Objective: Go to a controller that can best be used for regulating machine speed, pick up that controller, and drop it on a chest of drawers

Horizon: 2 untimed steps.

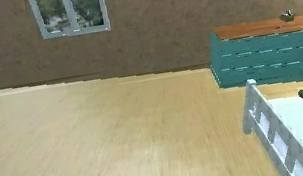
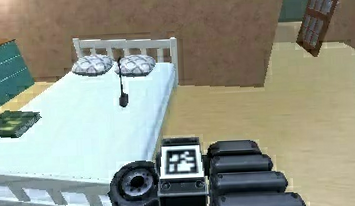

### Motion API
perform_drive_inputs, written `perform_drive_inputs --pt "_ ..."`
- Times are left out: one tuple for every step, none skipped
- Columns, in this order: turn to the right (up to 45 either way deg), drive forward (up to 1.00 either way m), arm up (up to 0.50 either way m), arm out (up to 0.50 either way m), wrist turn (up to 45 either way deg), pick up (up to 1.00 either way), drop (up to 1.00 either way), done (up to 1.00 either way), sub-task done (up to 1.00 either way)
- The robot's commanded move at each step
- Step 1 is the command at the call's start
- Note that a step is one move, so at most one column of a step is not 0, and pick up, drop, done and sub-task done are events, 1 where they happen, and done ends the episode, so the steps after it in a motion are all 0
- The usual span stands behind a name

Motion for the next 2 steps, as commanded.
perform_drive_inputs --pt "0.0 0.15 0.00 0.00 0.0 0.00 0.00 0.00 0.00" --pt "18.0 0.00 0.00 0.00 0.0 0.00 0.00 0.00 0.00"
